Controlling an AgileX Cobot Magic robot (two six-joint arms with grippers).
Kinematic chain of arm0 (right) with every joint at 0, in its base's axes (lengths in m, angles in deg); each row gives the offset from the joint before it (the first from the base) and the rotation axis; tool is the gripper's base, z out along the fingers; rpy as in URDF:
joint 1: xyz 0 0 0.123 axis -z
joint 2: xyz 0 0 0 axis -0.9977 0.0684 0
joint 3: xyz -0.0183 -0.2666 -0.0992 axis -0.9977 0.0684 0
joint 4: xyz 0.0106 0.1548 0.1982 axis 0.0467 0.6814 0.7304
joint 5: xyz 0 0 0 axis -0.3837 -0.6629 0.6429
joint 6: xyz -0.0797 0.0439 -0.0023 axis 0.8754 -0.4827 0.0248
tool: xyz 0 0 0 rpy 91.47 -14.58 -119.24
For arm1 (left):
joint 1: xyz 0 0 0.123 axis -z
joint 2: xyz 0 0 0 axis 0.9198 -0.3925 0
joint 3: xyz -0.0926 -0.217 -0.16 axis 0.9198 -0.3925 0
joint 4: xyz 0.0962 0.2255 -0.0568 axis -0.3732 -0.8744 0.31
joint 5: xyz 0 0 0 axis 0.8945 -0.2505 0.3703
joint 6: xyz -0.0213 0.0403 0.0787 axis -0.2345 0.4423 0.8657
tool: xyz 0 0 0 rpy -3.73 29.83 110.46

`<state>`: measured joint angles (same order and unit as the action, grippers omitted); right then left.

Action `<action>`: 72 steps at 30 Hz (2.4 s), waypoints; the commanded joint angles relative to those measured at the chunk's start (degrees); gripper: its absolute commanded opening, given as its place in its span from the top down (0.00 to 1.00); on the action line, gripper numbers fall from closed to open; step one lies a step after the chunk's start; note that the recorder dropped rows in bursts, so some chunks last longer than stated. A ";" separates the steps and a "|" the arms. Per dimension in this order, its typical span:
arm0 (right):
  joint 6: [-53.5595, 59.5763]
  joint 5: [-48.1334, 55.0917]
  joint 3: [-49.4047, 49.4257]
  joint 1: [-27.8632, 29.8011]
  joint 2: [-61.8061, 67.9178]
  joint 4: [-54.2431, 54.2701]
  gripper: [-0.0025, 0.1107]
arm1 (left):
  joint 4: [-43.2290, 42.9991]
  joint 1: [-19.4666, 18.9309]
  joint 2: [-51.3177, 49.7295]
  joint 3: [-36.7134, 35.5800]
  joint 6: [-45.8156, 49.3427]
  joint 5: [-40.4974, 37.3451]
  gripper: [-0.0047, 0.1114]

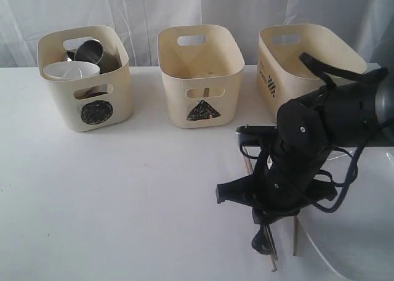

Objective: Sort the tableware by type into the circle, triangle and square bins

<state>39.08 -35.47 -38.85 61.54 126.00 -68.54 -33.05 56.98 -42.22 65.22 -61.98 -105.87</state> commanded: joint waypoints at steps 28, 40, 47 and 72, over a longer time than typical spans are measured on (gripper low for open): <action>26.79 28.11 -38.44 7.58 4.11 5.01 0.98 | 0.19 -0.02 0.28 -0.23 0.04 -0.38 0.96; 36.16 29.98 -69.16 13.89 22.95 11.89 0.98 | 0.19 -0.02 0.28 -0.23 0.04 -0.38 0.96; 35.66 23.12 -84.06 16.75 33.47 14.52 0.98 | 0.19 -0.02 0.28 -0.23 0.04 -0.38 0.96; 45.12 6.23 -87.22 15.73 41.74 22.24 0.64 | 0.19 -0.02 0.28 -0.23 0.04 -0.38 0.96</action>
<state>83.16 -29.88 -125.53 77.34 168.81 -46.70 -33.05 56.98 -42.22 65.22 -61.98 -105.87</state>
